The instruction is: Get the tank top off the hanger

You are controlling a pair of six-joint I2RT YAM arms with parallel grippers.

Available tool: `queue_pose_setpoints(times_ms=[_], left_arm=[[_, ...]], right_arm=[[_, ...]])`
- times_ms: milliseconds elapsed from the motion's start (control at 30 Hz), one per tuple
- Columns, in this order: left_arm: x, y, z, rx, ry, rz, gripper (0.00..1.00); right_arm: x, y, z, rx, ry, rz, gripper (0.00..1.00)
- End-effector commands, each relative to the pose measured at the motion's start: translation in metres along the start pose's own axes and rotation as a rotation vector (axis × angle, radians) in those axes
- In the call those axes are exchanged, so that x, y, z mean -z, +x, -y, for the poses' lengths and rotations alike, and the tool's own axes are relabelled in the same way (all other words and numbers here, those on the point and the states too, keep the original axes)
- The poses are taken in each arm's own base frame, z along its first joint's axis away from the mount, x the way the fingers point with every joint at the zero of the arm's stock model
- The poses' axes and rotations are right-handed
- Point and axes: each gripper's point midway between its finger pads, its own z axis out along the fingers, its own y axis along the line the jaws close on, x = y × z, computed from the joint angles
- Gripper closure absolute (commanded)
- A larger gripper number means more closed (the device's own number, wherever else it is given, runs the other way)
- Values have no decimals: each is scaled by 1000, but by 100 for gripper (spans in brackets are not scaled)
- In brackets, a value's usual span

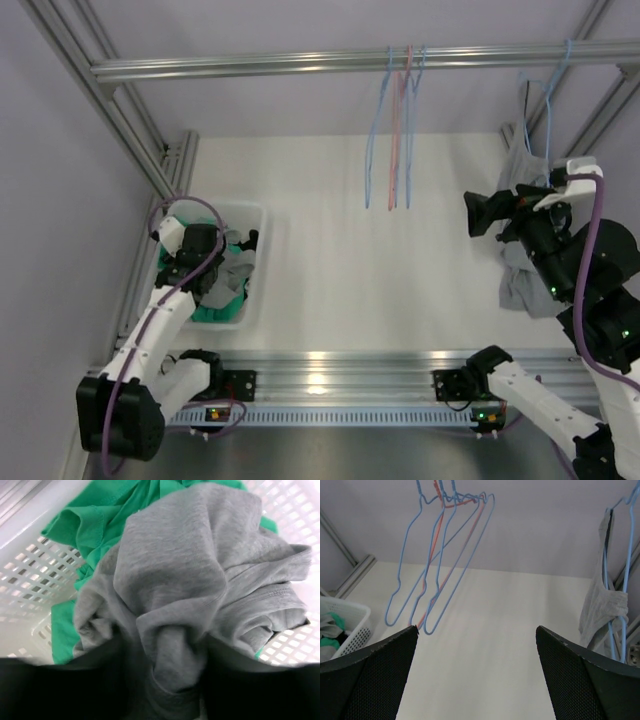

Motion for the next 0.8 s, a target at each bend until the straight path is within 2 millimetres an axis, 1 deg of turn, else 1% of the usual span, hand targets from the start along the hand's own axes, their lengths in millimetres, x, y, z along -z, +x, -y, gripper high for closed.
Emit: queue_pose_setpoints(times_ms=[0, 33, 67, 100, 133, 167, 200, 233, 267, 300, 333, 367, 400, 433, 467, 500, 567, 600, 633, 667, 700, 733, 767], left_arm=[[17, -22, 4, 75, 62, 69, 39], [24, -28, 6, 80, 82, 77, 21], [31, -35, 9, 88, 103, 86, 8], [47, -51, 14, 91, 142, 105, 1], [56, -61, 18, 92, 172, 117, 1], [65, -68, 23, 83, 202, 124, 1], [84, -84, 33, 69, 279, 141, 1], [94, -88, 37, 48, 318, 135, 1], [103, -91, 43, 29, 366, 134, 1], [118, -92, 52, -12, 457, 126, 1], [130, -98, 56, -20, 502, 135, 1], [138, -99, 58, -36, 537, 135, 1], [148, -101, 59, -48, 573, 145, 1], [161, -103, 65, -82, 635, 148, 1], [168, -104, 67, -102, 671, 154, 1], [178, -106, 68, -118, 708, 169, 1], [198, -104, 73, -180, 811, 175, 1], [207, -102, 74, -196, 851, 182, 1], [212, -101, 75, -212, 880, 183, 1], [219, -96, 78, -245, 927, 173, 1], [221, -94, 78, -260, 941, 175, 1], [219, -92, 78, -272, 943, 174, 1], [214, -92, 76, -281, 918, 178, 1]], right_arm=[[-7, -25, 5, 21, 41, 49, 1], [-7, -33, 11, 28, 71, 61, 1], [-14, -32, 13, 37, 90, 48, 1], [-16, -33, 15, 54, 106, 38, 1], [-15, -44, 20, 58, 138, 52, 1], [-26, -41, 21, 71, 158, 22, 1], [-25, -54, 29, 110, 195, 34, 1], [-29, -51, 30, 132, 202, 7, 1], [-44, -45, 29, 157, 207, -38, 0], [-44, -58, 32, 165, 216, -27, 1], [-50, -58, 30, 173, 200, -48, 0], [-64, -45, 33, 192, 206, -119, 1], [-63, -57, 49, 179, 251, -109, 1], [-69, -54, 49, 171, 217, -129, 1], [-77, -47, 61, 165, 246, -164, 1], [-76, -51, 80, 161, 310, -161, 1], [-78, -49, 98, 165, 375, -177, 1], [-78, -53, 108, 163, 396, -172, 1], [-81, -52, 114, 162, 403, -178, 1], [-91, -47, 118, 163, 406, -200, 1], [-91, -50, 135, 164, 457, -201, 1], [-102, -43, 142, 157, 470, -226, 2], [-106, -41, 148, 151, 481, -235, 3]])
